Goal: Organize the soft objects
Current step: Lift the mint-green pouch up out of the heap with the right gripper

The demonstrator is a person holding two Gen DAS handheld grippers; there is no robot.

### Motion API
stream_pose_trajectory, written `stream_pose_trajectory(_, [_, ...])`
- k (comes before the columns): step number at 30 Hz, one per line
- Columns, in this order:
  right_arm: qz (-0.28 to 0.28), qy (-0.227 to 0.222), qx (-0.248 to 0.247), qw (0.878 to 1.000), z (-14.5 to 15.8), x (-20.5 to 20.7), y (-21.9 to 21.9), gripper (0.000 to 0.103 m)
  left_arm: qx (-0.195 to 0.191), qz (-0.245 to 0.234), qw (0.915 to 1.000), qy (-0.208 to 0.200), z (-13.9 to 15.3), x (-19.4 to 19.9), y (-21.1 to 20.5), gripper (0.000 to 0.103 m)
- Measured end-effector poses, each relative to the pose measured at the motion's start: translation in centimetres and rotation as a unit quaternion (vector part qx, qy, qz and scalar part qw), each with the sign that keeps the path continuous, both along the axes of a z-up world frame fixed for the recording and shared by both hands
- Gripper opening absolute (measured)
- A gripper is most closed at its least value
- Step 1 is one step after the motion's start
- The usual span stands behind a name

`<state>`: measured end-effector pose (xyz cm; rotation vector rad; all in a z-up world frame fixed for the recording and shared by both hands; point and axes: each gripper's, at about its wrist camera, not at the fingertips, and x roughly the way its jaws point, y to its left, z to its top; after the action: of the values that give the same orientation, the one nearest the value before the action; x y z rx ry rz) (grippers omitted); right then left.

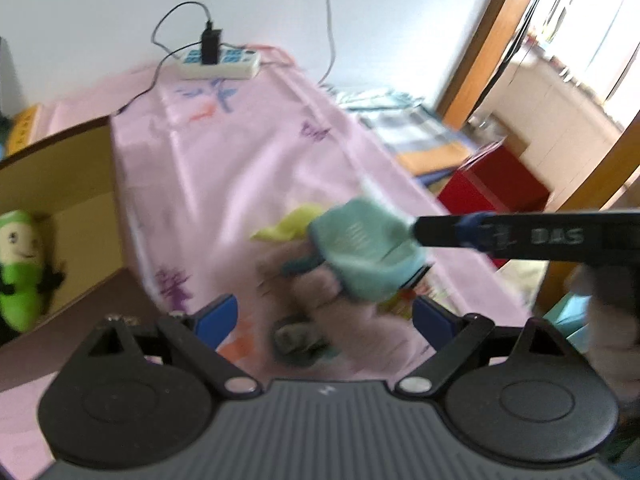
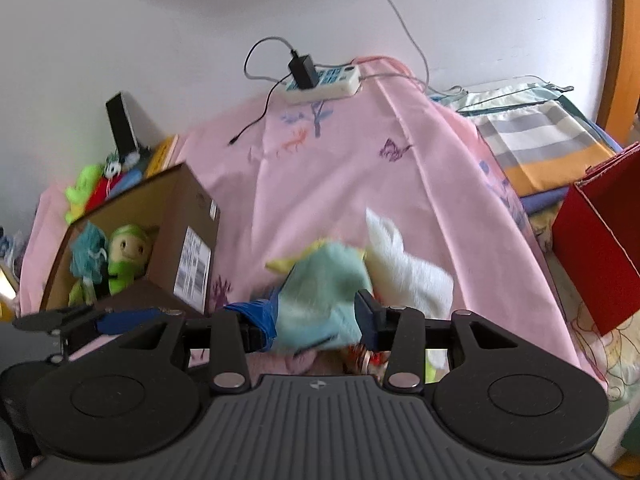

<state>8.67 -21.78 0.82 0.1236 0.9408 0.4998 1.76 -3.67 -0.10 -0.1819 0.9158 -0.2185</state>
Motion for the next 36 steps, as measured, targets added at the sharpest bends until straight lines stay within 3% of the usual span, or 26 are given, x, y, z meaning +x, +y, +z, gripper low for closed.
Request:
stream_pose_trajectory(10, [-0.016,0.032,-0.002,0.999,-3.4,3.6,0.3,0.026,-0.027,-0.065,0.9975,-0.007,-1.7,3.5,-2.8,0.093])
stream_pose_trajectory(16, [-0.009,0.038,0.014,0.999,-5.2,4.3,0.1,0.026,-0.057,-0.064,0.9962,0.017,-3.9,6.0,-2.5,0.091])
stream_pose_trajectory(18, [-0.003,0.043,0.04,0.998,-5.7,4.5,-0.1,0.024,-0.068,-0.07,0.9951,0.016,-4.0,6.4,-2.3,0.068])
stream_pose_trajectory(22, [0.004,0.049,0.078,0.996,-6.2,4.7,-0.2,0.016,-0.086,-0.08,0.9926,0.03,-4.9,7.2,-2.3,0.055])
stream_pose_trajectory(27, [0.006,0.039,0.1,0.994,-5.6,4.4,-0.3,0.004,-0.091,-0.095,0.9912,0.011,-4.4,7.0,-2.4,0.019])
stream_pose_trajectory(36, [-0.001,0.028,0.129,0.991,-3.7,3.5,-1.2,0.0,-0.061,-0.123,0.9888,-0.057,-1.8,5.4,-3.6,0.013])
